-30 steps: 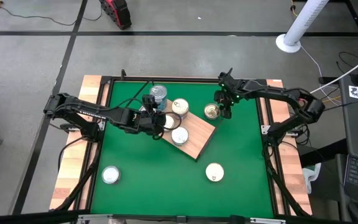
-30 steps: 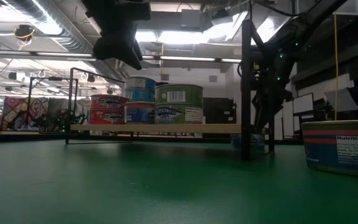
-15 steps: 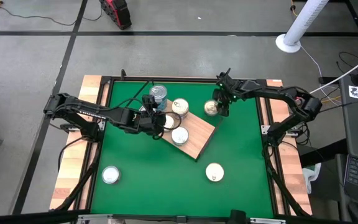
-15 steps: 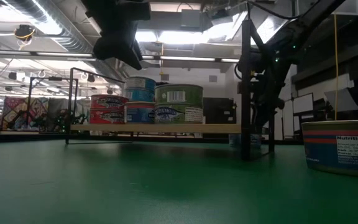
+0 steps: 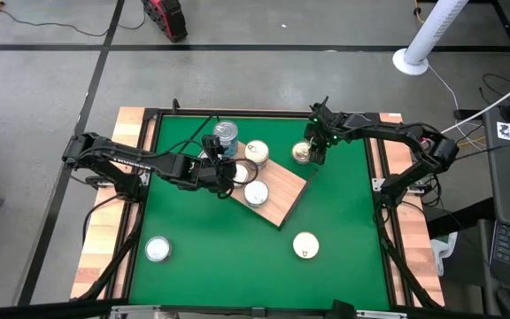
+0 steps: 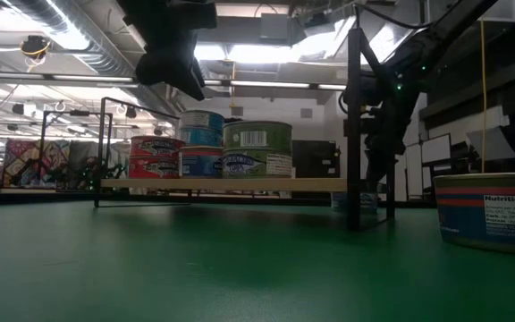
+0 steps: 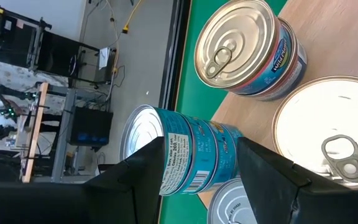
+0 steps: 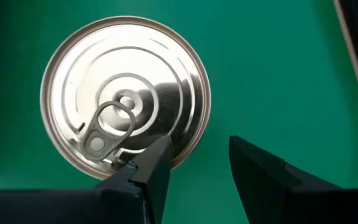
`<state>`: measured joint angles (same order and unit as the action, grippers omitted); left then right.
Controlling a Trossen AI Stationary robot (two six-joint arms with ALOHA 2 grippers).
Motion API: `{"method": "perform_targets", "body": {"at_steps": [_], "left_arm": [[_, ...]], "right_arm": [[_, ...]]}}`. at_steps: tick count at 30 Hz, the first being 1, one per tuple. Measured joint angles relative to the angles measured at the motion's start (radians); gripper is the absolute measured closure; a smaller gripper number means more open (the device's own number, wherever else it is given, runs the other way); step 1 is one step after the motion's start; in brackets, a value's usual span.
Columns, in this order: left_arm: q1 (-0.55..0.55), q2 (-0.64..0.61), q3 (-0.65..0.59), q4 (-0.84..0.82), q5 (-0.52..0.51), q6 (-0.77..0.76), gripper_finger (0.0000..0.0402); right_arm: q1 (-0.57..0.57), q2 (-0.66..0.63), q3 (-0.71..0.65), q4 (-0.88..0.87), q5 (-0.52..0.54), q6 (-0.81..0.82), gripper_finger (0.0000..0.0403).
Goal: Stack canned seafood by type on shelf
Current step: Stack the blue and pink tuna can on top of the blue and pink tuna can on the shelf
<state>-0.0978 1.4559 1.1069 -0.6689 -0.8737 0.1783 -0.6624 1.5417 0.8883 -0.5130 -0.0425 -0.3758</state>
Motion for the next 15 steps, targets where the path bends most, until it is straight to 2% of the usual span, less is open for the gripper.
{"method": "perform_targets", "body": {"at_steps": [9, 15], "left_arm": [[0.000, 0.000, 0.000, 0.000, 0.014, 0.000, 0.0205], [0.000, 0.000, 0.000, 0.000, 0.016, 0.000, 0.0205]], "right_arm": [[0.000, -0.001, 0.001, -0.115, -0.136, 0.043, 0.0236], [0.001, -0.001, 0.000, -0.123, -0.142, 0.042, 0.0236]]}}
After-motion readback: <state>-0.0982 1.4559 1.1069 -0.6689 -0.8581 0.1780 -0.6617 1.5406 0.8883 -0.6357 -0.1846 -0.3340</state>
